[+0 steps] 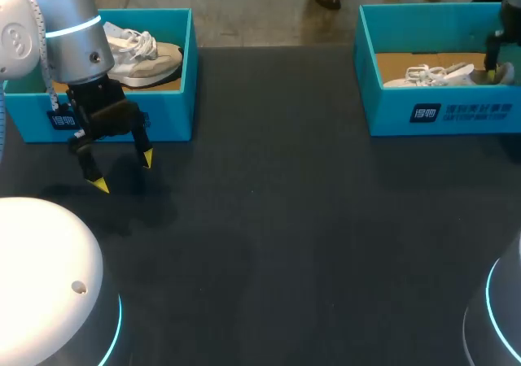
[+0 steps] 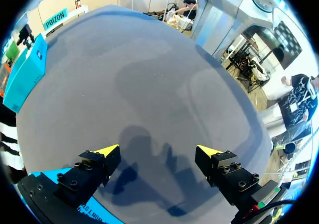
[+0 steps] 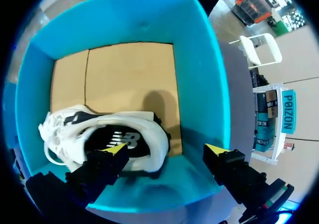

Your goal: Take the shoe out of the shoebox, open the shoe tongue, remove and reinsert the insole, then place the shoe into the shoebox

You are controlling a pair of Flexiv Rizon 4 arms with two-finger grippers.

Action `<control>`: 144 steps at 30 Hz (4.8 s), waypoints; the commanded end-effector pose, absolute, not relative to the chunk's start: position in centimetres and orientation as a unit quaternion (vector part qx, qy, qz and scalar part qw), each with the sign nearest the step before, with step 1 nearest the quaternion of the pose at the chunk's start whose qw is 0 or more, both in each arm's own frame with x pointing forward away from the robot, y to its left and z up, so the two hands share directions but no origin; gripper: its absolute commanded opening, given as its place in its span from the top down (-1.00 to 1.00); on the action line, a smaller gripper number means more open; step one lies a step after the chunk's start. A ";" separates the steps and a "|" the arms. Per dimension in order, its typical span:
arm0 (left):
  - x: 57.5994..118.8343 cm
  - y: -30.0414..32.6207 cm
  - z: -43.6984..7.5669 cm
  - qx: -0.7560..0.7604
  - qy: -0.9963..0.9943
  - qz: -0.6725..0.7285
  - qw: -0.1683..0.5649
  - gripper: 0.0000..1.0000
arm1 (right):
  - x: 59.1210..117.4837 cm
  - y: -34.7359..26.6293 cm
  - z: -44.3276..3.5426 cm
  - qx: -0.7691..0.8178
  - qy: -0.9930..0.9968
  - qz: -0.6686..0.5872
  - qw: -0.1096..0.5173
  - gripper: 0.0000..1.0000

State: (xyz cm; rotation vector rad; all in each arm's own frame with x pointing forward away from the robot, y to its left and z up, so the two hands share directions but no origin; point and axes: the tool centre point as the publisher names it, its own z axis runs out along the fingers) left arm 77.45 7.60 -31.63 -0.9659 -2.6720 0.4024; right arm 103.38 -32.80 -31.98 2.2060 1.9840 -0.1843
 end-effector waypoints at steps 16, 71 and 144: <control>77.4 7.7 -31.6 -0.334 -0.923 0.138 0.135 -1.00 | 100.9 -28.9 -22.2 0.769 0.633 -0.052 0.073 -1.00; 94.1 21.4 -23.2 -0.615 -0.786 0.060 -0.010 -1.00 | 97.9 -26.4 -19.7 0.767 0.640 -0.028 0.043 -1.00; 120.7 27.0 -34.0 -0.715 -0.699 0.002 -0.006 -1.00 | 97.9 -26.4 -19.7 0.767 0.640 -0.028 0.043 -1.00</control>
